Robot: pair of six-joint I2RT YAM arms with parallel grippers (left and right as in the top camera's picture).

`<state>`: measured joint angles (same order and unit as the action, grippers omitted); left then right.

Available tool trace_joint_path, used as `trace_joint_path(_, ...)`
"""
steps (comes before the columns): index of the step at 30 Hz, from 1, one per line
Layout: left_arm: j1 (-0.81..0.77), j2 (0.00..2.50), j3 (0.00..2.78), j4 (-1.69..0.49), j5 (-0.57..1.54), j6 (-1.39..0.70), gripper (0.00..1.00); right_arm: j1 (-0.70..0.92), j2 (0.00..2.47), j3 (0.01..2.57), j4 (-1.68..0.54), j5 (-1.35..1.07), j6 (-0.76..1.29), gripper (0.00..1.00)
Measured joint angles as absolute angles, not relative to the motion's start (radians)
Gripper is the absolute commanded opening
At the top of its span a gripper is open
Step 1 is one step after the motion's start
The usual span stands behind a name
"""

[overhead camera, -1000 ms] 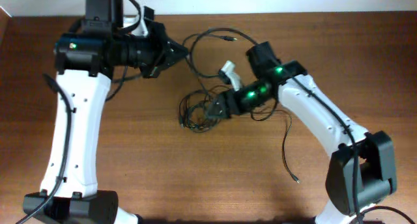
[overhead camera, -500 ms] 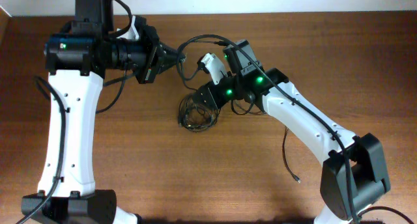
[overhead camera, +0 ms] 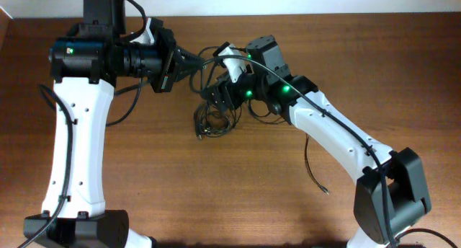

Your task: Untangle cables

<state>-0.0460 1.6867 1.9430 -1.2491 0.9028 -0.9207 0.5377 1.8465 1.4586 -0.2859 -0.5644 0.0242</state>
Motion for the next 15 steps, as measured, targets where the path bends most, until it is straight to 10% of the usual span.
trace_joint_path(5,-0.046,1.687,1.943,-1.249,0.905,-0.921,0.0,0.597,1.878,1.459,-0.281,-0.536,0.024,0.49)
trace_joint_path(7,-0.046,1.687,1.943,-1.249,0.905,-0.921,0.0,0.609,1.896,1.459,-0.264,-0.52,0.022,0.04)
trace_joint_path(15,-0.002,1.687,1.943,-1.259,0.724,-0.921,0.04,0.609,1.898,1.464,-0.533,-0.509,0.028,0.04)
